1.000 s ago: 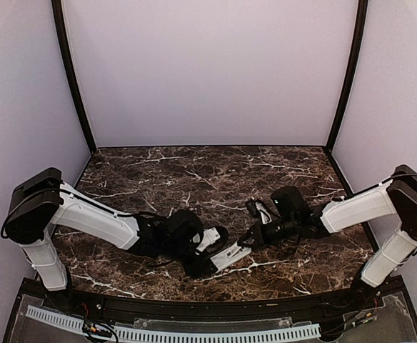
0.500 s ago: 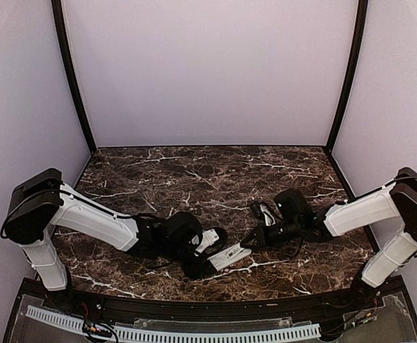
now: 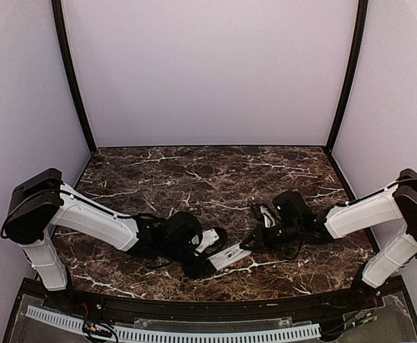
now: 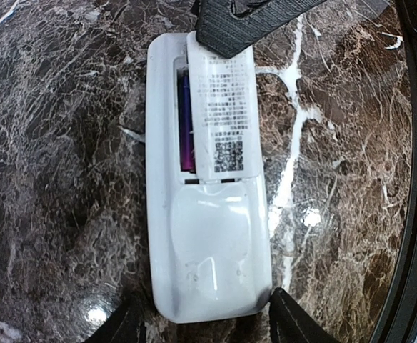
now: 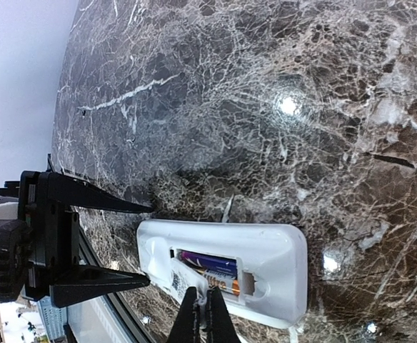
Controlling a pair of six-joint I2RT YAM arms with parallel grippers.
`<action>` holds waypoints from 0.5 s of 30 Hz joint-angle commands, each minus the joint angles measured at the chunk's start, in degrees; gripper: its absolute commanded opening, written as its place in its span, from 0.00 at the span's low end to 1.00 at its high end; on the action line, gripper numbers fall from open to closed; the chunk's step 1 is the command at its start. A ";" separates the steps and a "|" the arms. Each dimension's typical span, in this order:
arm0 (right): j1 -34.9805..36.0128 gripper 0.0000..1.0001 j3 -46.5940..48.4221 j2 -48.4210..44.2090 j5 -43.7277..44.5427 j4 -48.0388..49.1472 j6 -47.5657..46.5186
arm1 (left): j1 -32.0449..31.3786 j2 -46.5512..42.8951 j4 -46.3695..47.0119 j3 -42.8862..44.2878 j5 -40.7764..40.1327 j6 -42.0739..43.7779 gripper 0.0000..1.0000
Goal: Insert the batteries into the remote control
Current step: Load the battery cover onto the remote control without the battery cover.
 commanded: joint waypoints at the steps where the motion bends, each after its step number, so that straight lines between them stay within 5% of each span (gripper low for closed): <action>1: 0.85 0.00 -0.54 -2.49 2.36 0.87 2.15 | -0.38 1.61 -1.88 -1.24 1.34 -0.65 0.57; 15: 1.47 0.00 -2.00 -5.51 4.26 1.97 3.13 | -0.39 2.07 -2.02 -1.16 1.45 -0.78 0.56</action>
